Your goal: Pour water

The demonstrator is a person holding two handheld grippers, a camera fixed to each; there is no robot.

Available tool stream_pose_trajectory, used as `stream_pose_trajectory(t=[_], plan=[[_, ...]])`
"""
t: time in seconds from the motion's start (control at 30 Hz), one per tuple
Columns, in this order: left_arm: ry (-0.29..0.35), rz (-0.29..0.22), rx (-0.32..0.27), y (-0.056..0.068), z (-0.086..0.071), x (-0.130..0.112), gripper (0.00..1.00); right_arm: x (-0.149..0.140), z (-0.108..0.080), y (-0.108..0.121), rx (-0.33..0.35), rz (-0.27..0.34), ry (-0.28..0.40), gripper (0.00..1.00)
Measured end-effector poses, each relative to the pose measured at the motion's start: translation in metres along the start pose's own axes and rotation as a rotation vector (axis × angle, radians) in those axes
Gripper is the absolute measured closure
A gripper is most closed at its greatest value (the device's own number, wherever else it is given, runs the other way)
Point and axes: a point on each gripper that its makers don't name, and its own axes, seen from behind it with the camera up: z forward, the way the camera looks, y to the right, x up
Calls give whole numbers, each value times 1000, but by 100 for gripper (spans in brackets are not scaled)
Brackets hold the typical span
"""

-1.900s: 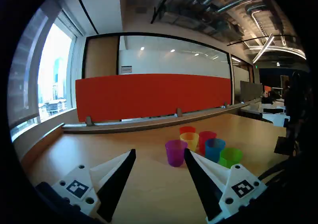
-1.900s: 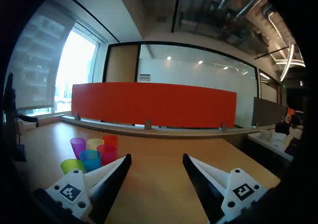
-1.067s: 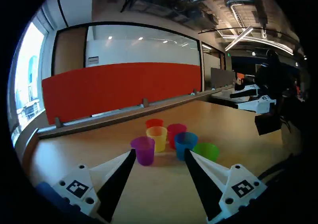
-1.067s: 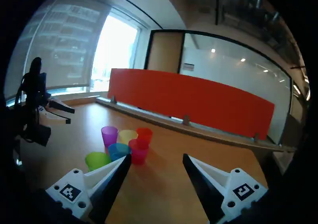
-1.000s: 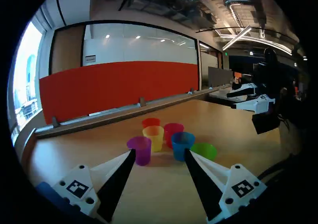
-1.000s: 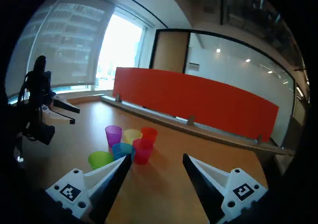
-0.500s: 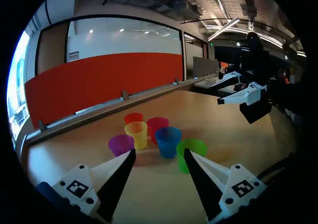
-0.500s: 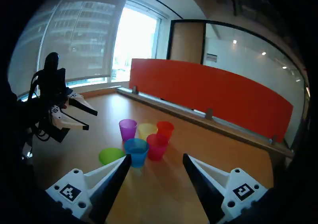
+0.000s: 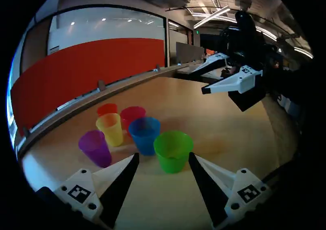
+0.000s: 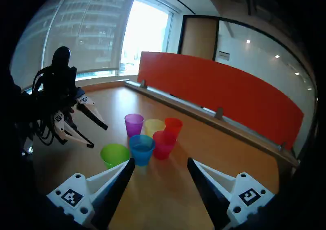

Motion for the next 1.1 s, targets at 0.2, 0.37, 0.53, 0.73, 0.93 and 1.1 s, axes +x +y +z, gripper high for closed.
stream_pose_trajectory(t=[0.2, 0.37, 0.53, 0.73, 0.93, 1.1], plan=[[-36, 38, -32, 10, 13, -6, 10, -2, 3, 0, 5, 0, -5, 0], [-48, 40, -44, 12, 21, -8, 10, -5, 5, 0, 9, -7, -13, 0], [-55, 41, -50, 12, 28, -12, 10, -9, 8, -2, 14, -16, -20, 0], [-59, 38, -58, 14, 36, -14, 10, -10, 12, -3, 22, -20, -24, 0], [-57, 34, -66, 15, 43, -13, 10, -15, 15, -5, 29, -21, -32, 0], [-54, 35, -67, 14, 49, -13, 10, -19, 15, -5, 32, -22, -38, 0]])
